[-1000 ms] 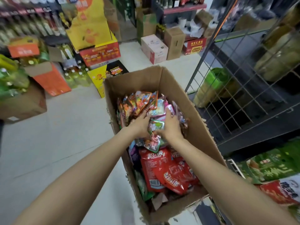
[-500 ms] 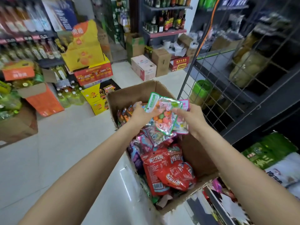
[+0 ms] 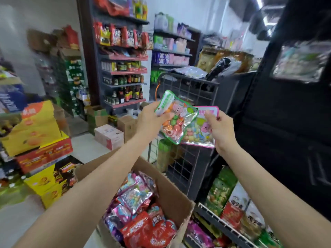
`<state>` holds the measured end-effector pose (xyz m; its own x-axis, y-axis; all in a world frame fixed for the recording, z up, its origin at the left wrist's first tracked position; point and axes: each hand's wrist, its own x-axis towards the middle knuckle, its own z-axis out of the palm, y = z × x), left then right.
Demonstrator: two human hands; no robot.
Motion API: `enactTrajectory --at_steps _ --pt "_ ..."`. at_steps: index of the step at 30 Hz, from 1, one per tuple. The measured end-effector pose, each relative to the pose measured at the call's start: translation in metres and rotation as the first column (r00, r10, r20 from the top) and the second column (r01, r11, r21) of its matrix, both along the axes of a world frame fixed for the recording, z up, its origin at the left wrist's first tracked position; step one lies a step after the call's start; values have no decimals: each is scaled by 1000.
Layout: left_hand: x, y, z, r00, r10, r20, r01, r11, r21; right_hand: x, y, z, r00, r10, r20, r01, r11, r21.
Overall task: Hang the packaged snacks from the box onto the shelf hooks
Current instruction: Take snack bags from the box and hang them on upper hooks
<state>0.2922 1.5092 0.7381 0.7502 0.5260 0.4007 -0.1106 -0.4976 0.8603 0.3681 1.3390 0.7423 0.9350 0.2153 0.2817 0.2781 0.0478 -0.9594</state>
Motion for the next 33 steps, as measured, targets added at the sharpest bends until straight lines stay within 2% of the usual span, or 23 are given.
enactTrajectory --at_steps 3,5,9,15,26,33 --pt "8 -38 52 996 32 80 -52 964 262 8 -40 40 944 -215 249 215 976 26" --pt "14 -64 80 987 84 135 -133 902 410 10 -69 63 880 -279 385 284 958 44" --pt "30 -110 121 966 125 228 -237 782 576 16 -124 96 774 -399 492 439 898 36" --pt "62 -165 155 963 113 244 -255 673 695 36 -179 128 718 -522 460 535 837 115" --pt "93 -190 192 942 206 266 -331 431 839 74 -177 181 679 -503 534 550 831 83" --pt "102 -180 186 947 227 226 -307 446 840 100 -162 184 665 -496 559 578 815 36"
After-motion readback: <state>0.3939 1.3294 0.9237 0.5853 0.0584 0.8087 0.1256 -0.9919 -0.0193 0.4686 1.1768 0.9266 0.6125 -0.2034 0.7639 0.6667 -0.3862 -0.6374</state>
